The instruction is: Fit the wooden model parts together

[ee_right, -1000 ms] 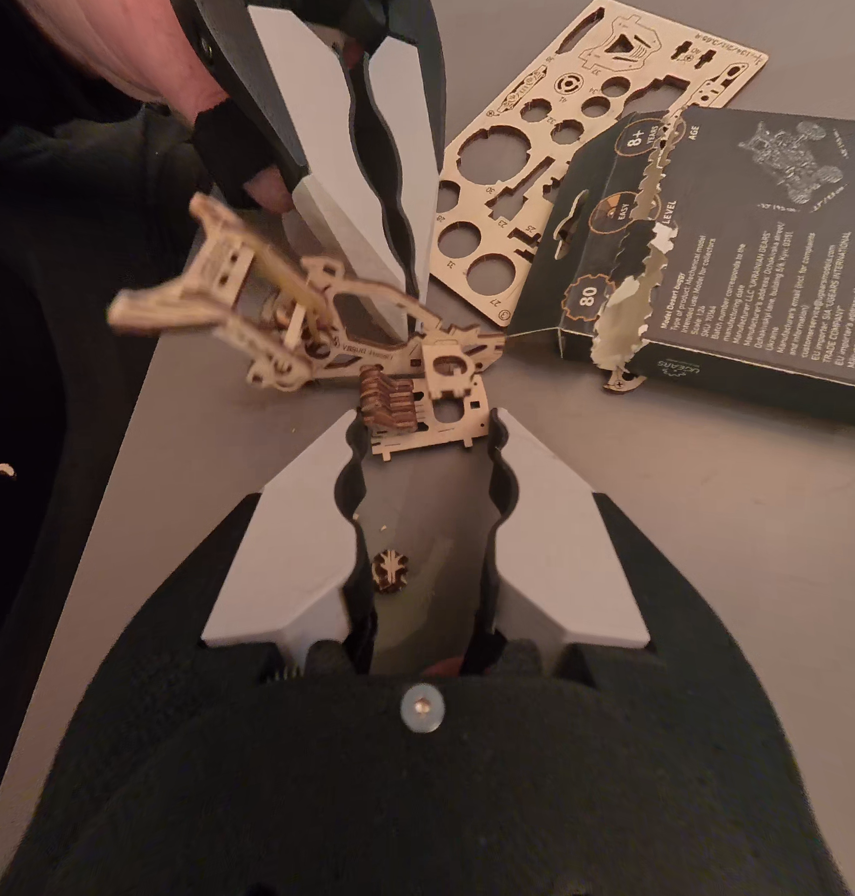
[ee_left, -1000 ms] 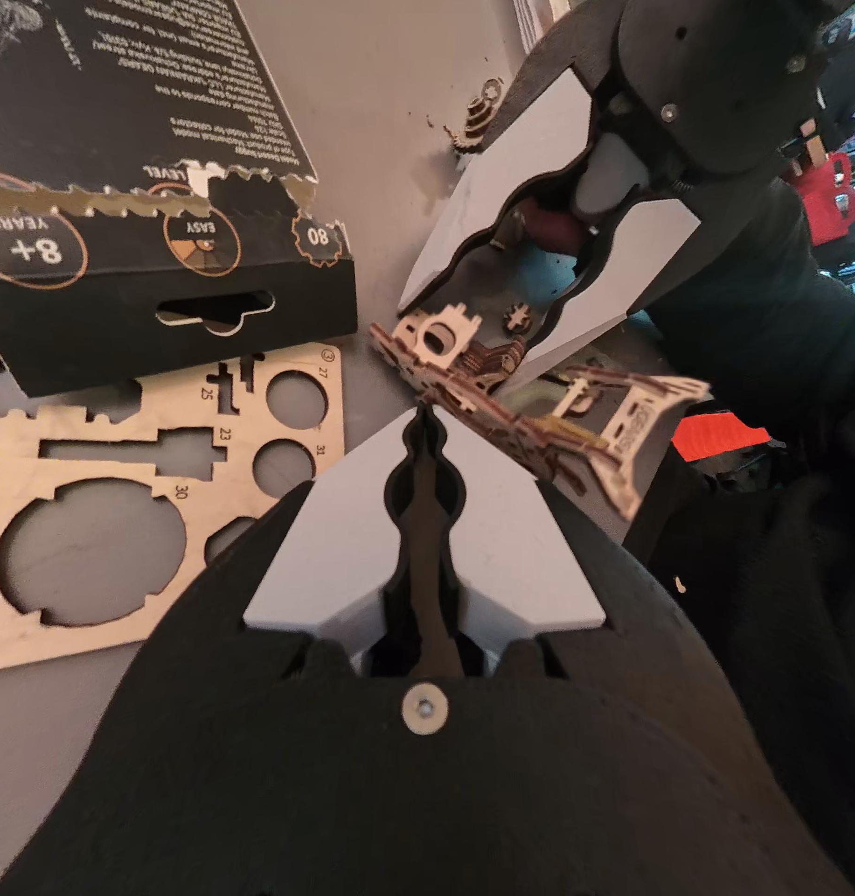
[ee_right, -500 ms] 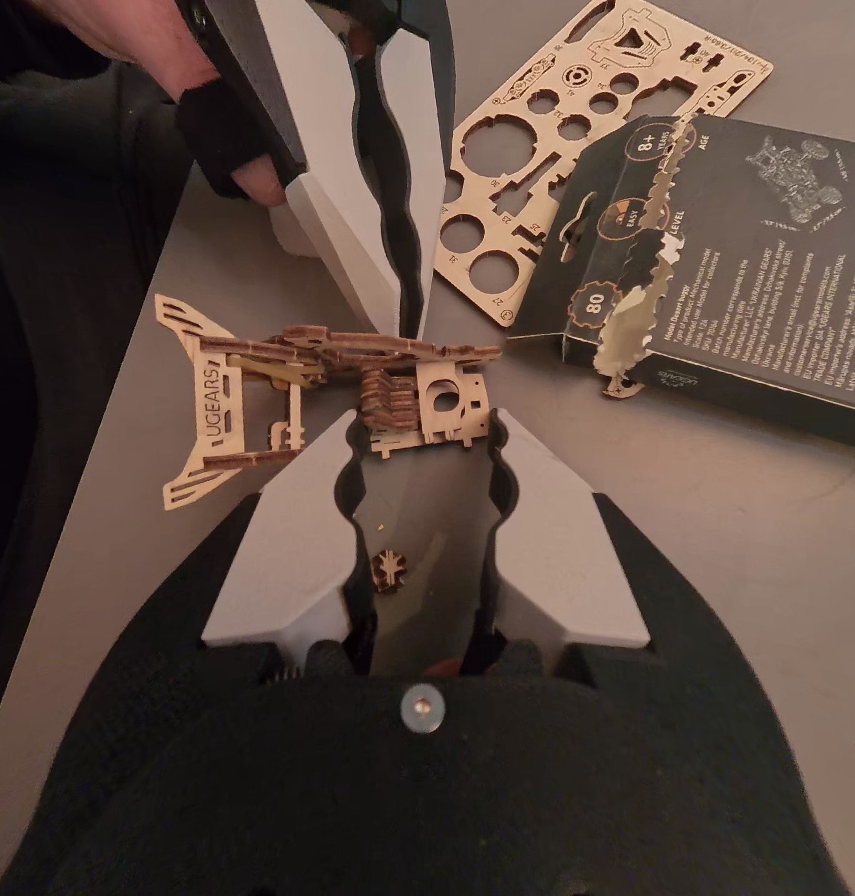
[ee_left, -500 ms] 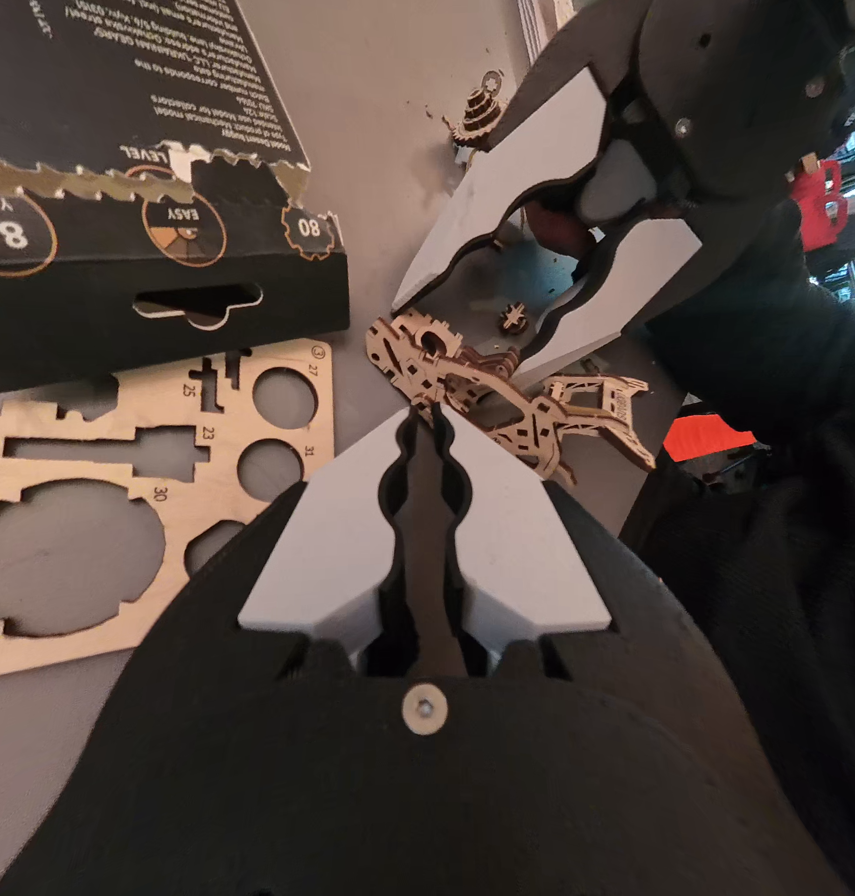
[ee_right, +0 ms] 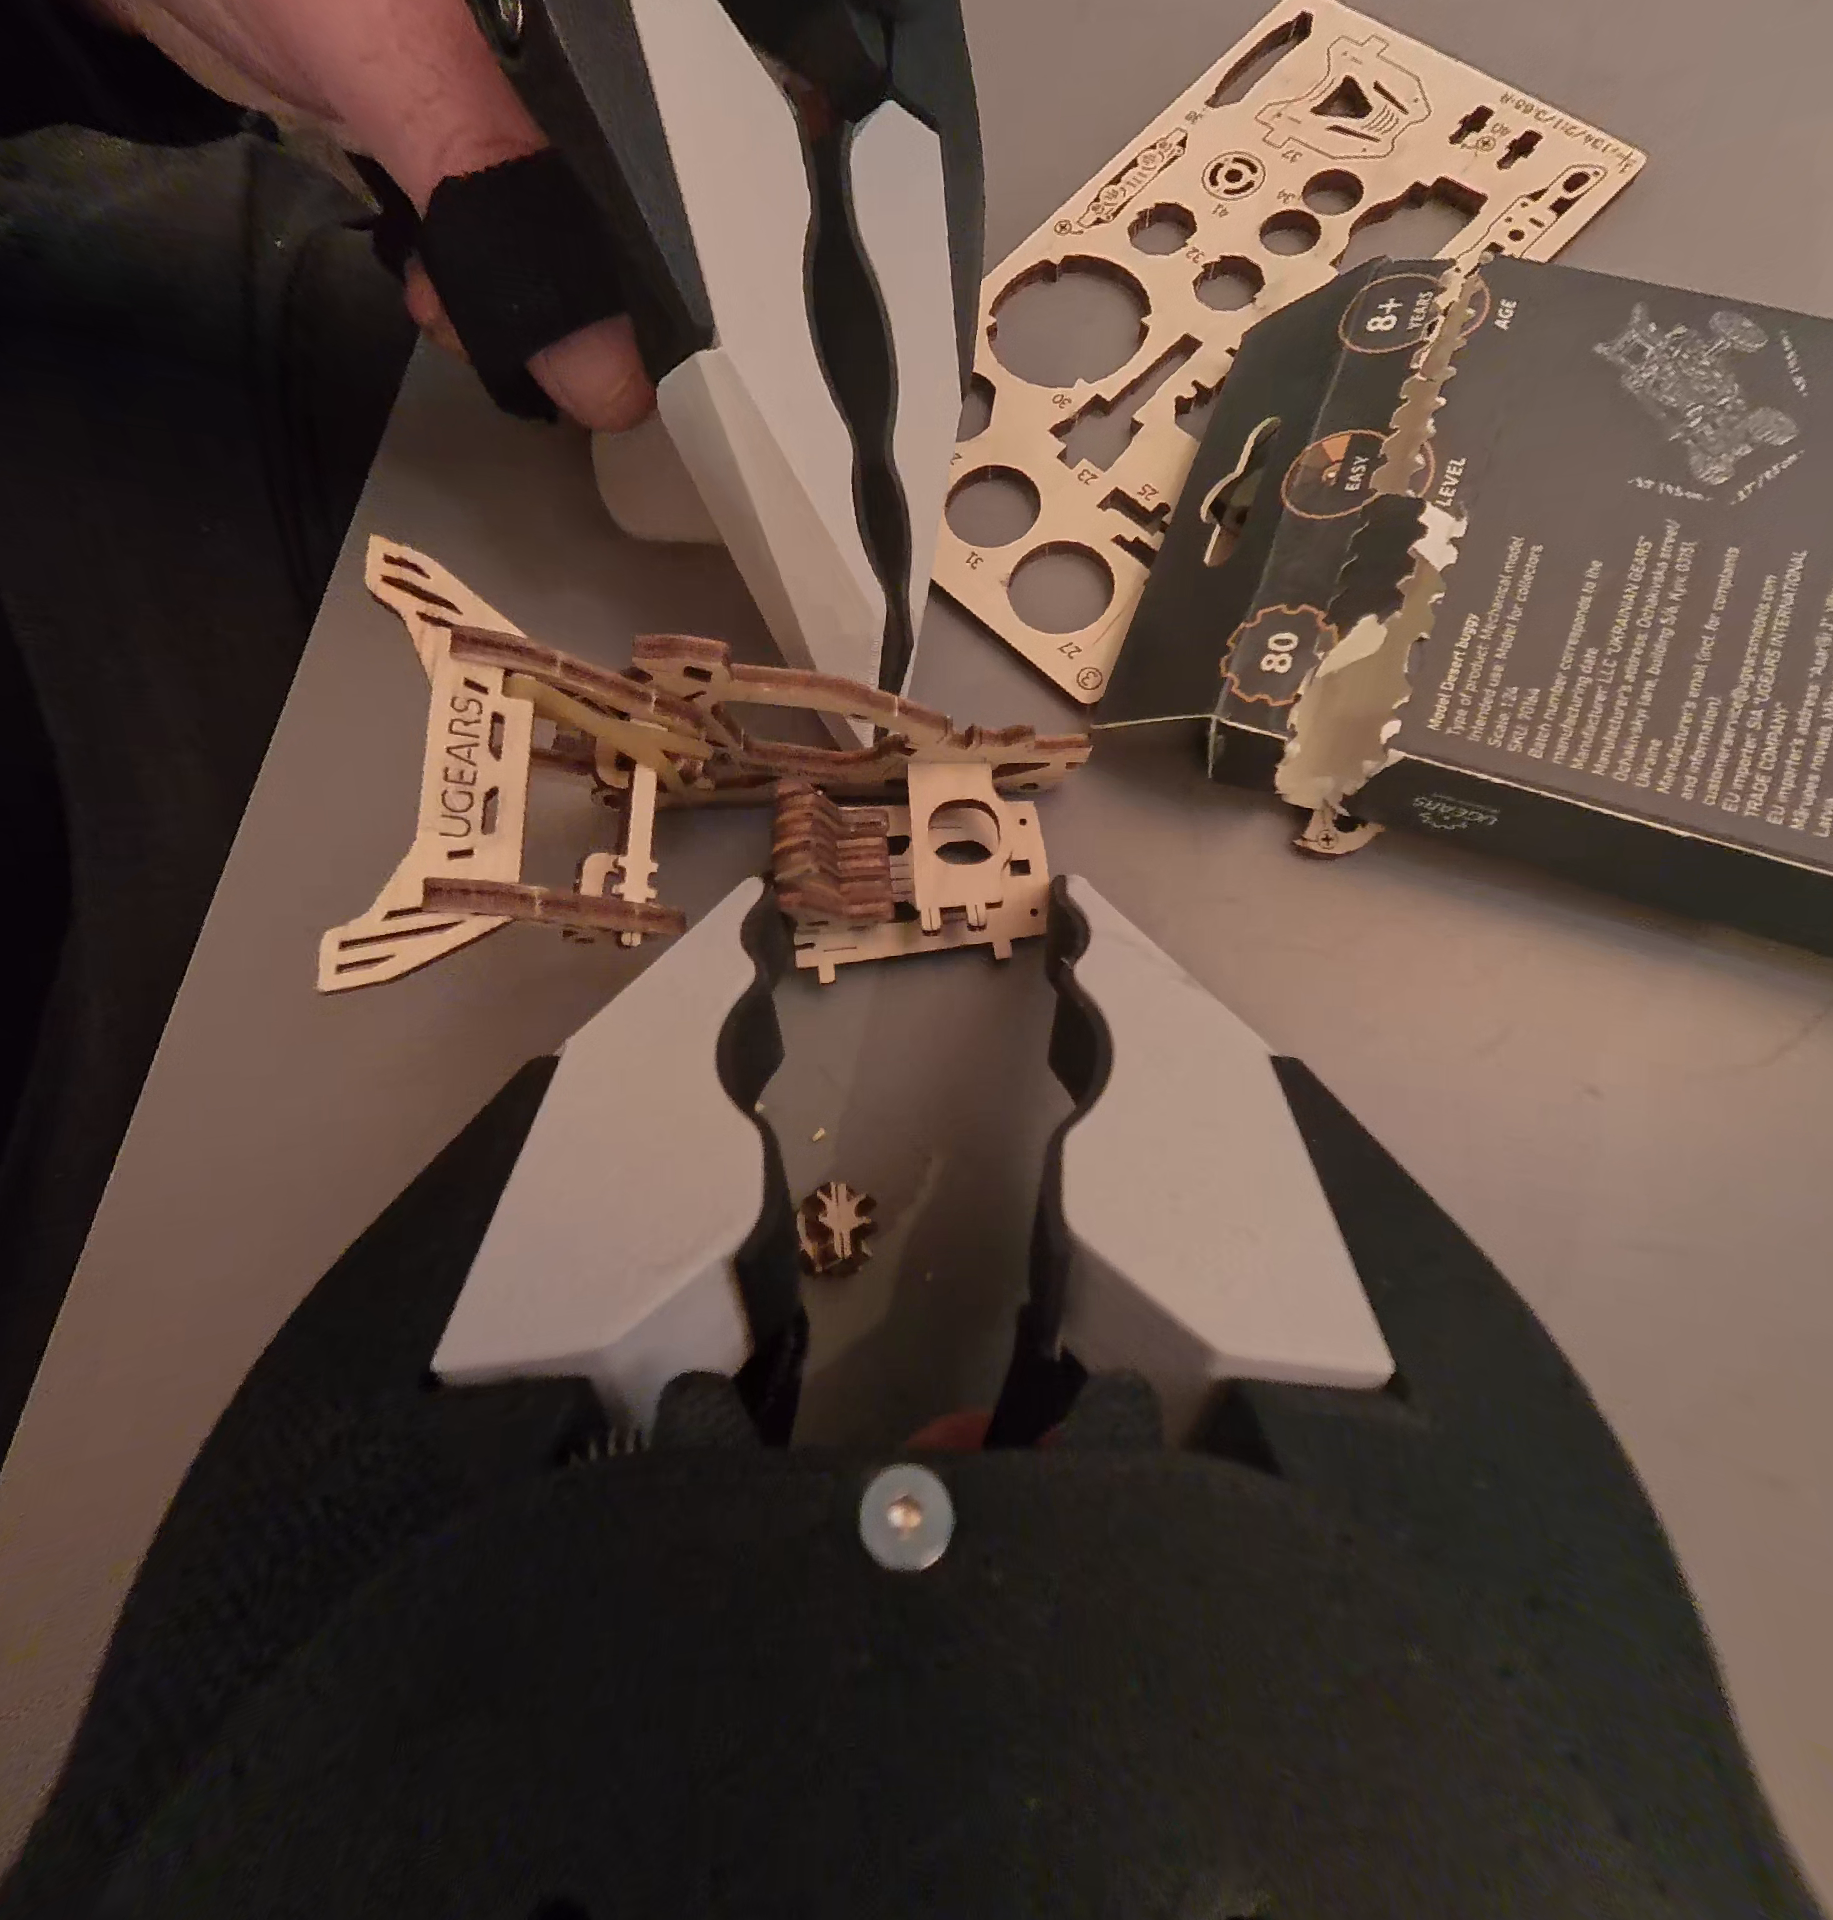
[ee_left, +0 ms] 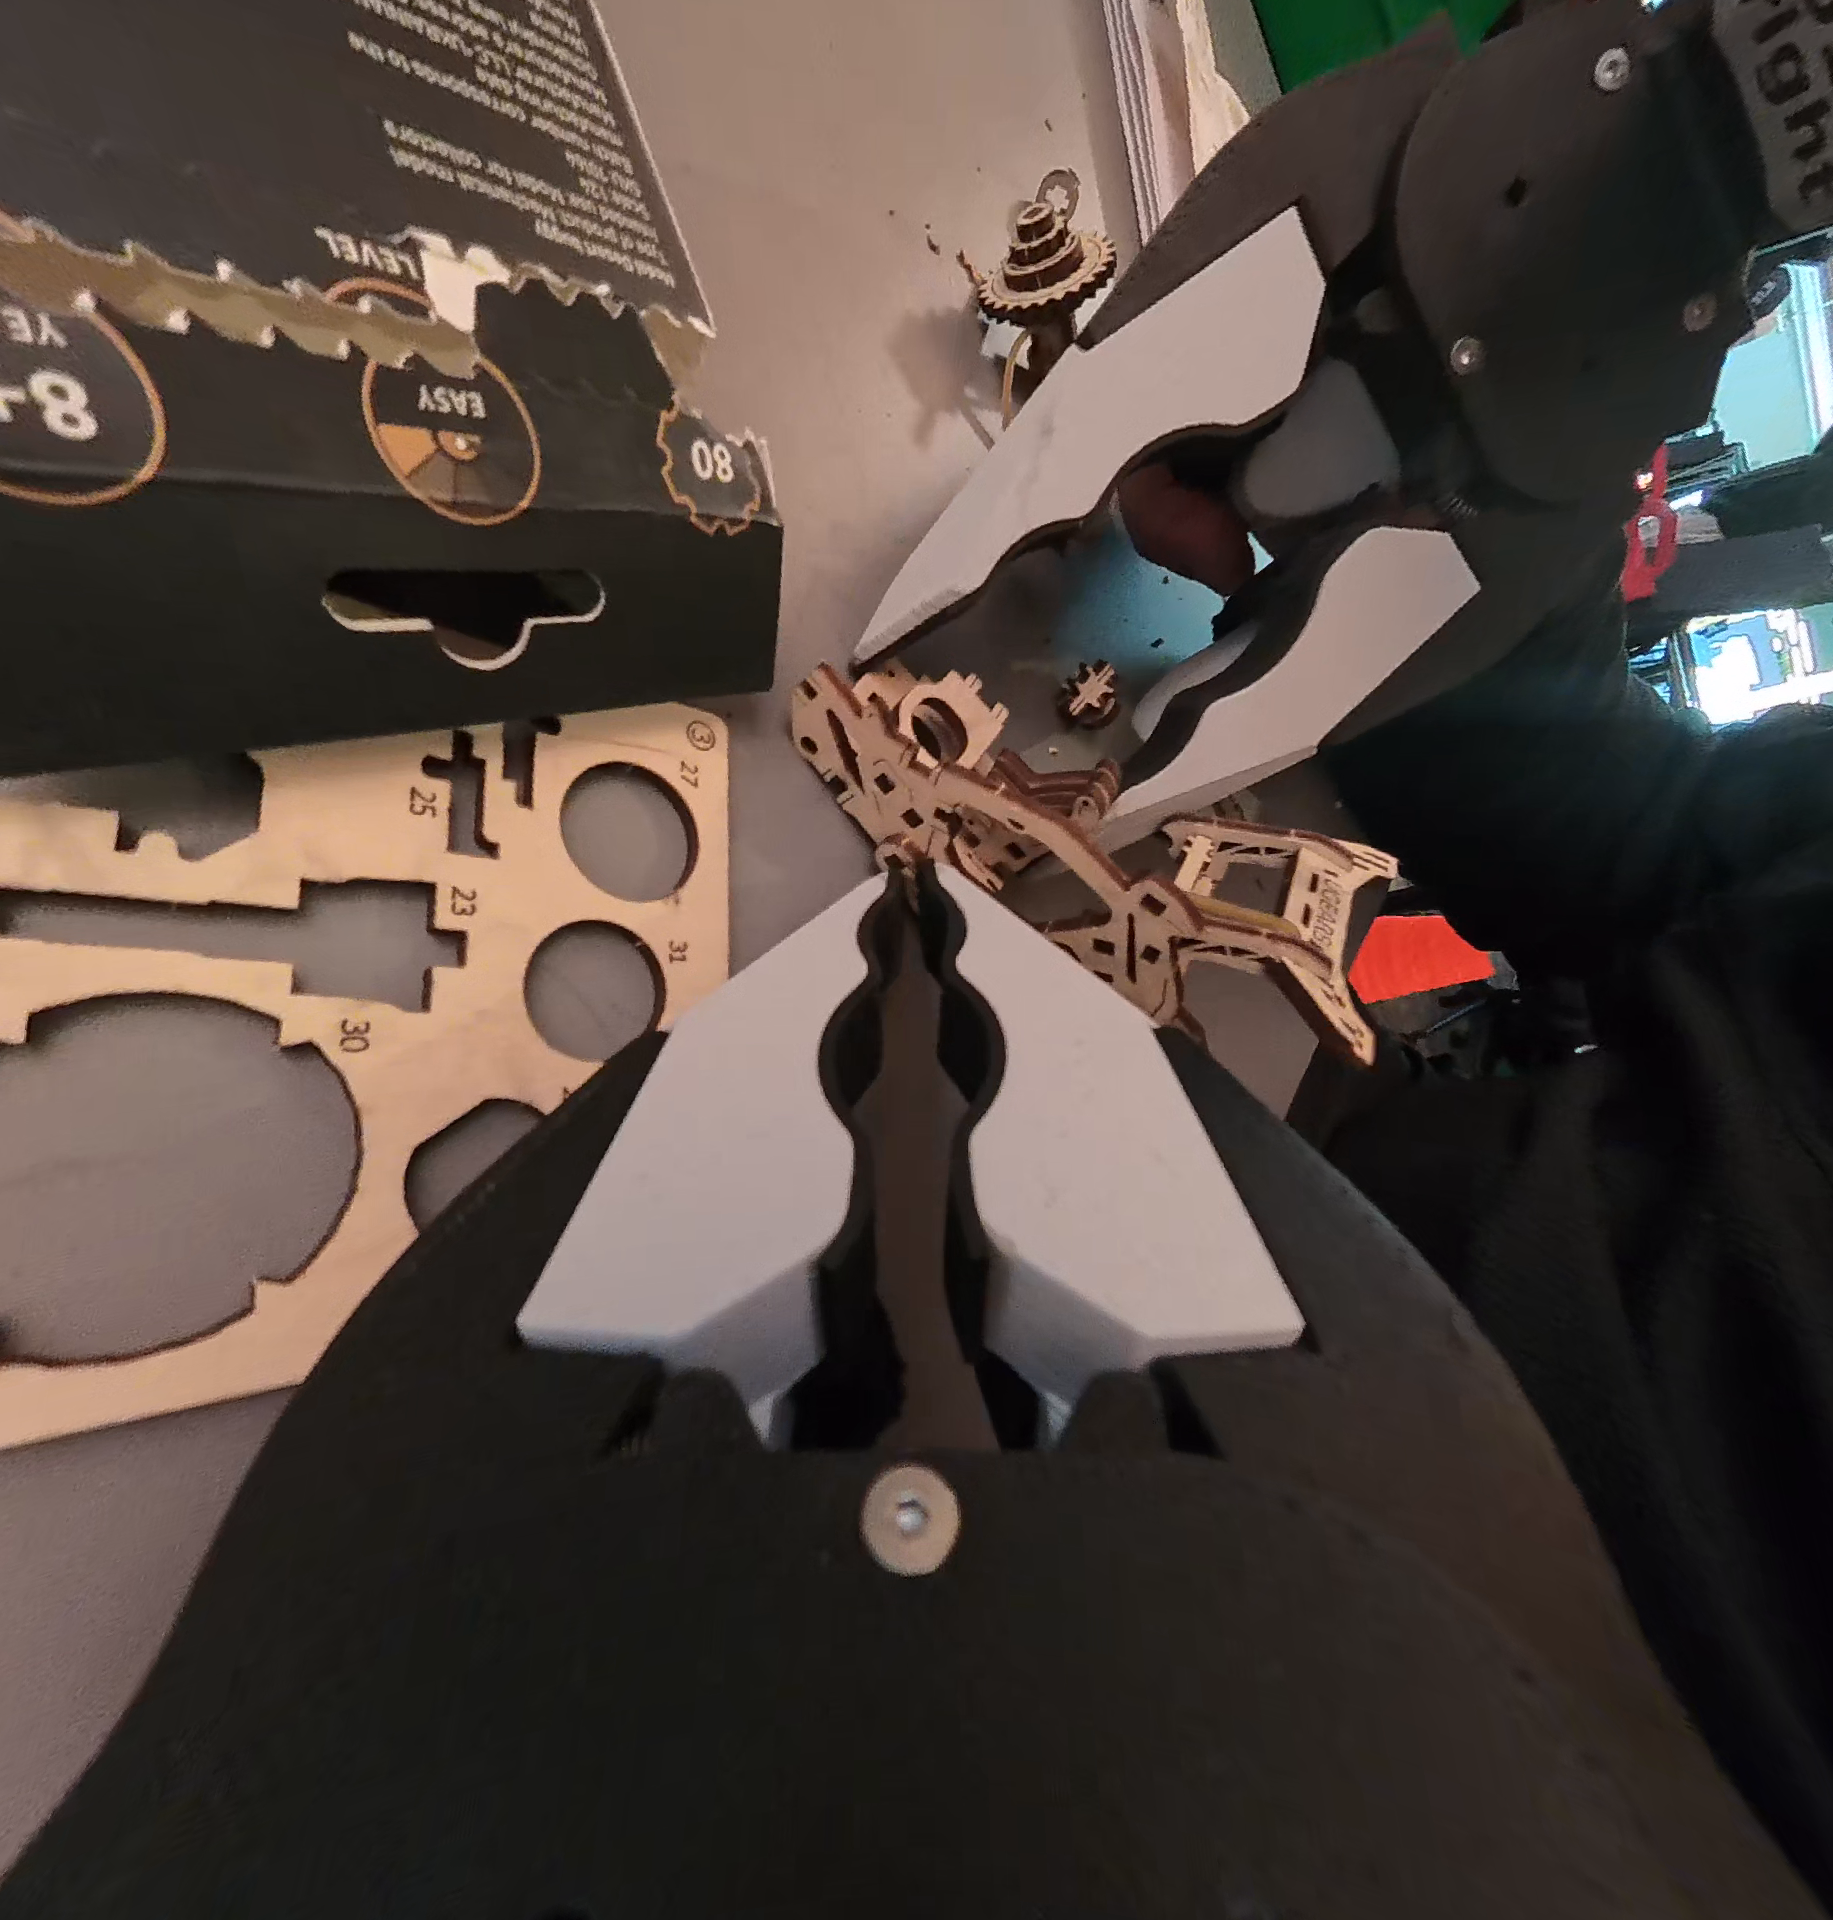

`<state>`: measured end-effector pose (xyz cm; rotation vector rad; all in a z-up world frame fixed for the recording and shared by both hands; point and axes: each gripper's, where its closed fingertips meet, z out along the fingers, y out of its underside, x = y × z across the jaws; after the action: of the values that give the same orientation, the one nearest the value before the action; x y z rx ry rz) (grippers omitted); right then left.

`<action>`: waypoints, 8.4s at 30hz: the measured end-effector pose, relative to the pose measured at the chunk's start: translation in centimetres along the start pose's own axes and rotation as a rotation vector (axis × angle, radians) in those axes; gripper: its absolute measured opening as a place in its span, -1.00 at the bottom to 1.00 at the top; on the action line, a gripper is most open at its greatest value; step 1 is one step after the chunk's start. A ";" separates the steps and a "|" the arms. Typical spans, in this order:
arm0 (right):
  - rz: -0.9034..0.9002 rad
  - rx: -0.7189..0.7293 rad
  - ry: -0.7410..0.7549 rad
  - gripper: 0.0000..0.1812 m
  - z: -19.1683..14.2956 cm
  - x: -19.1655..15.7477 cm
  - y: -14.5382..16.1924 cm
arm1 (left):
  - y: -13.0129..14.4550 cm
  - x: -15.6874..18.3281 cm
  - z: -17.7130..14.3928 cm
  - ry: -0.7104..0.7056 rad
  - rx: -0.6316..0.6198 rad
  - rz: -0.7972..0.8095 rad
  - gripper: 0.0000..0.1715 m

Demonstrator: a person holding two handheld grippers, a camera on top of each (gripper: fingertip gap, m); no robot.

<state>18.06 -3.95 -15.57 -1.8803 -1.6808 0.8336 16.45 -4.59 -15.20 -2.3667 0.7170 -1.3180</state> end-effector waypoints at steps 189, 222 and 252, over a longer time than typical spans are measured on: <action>0.069 0.004 0.080 -0.91 -2.4 0.0 1.7 | -1.8 2.0 0.4 0.124 -0.071 -0.037 -0.70; 0.059 -0.061 -0.069 -0.91 -4.0 -0.2 1.2 | -1.8 2.6 1.0 0.099 -0.149 0.074 -0.90; -0.023 -0.080 -0.042 -0.91 -2.2 -1.3 2.3 | -1.7 3.6 1.3 0.073 -0.330 0.066 -0.59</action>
<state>21.12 -5.46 -15.46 -1.9048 -1.7822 0.8133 19.55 -5.22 -12.52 -2.5272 1.1006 -1.3520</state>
